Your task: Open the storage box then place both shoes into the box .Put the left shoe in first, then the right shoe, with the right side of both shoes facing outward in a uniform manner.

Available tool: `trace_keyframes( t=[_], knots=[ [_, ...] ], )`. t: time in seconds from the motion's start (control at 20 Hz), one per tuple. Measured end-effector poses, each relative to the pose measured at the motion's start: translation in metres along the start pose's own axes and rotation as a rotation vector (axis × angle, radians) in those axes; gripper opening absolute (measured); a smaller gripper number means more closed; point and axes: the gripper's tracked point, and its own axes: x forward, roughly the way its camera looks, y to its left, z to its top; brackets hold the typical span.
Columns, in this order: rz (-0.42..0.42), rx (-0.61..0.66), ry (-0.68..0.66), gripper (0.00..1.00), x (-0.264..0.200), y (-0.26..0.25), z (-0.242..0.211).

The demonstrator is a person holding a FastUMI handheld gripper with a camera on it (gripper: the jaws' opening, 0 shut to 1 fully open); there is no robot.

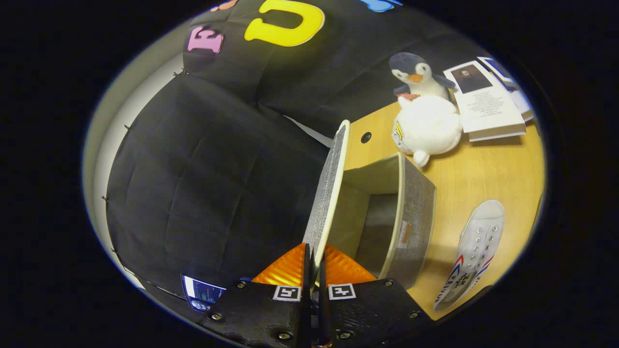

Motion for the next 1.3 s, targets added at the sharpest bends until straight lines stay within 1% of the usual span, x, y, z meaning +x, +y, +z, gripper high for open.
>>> trace_keyframes(
  t=[0.2,0.4,0.6,0.8,0.85,0.9,0.95,1.0,1.1,1.2,1.25,1.3],
  knots=[
    [0.01,-0.069,0.012,0.06,0.02,0.047,0.005],
    [0.049,-0.131,0.032,0.06,0.049,0.093,0.002],
    [0.078,-0.161,0.073,0.1,0.088,0.132,-0.006],
    [0.046,-0.209,0.108,0.38,0.117,0.137,-0.009],
    [0.038,-0.204,0.119,0.53,0.125,0.138,-0.012],
    [0.028,-0.196,0.134,0.62,0.128,0.137,-0.013],
    [0.017,-0.194,0.14,0.76,0.132,0.136,-0.014],
    [0.012,-0.193,0.142,0.81,0.134,0.134,-0.014],
    [0.014,-0.184,0.144,0.82,0.132,0.134,-0.013],
    [0.019,-0.17,0.136,0.9,0.128,0.133,-0.009],
    [0.035,-0.152,0.123,0.95,0.125,0.138,-0.006],
    [0.048,-0.133,0.111,0.95,0.123,0.143,-0.001]
  ],
)
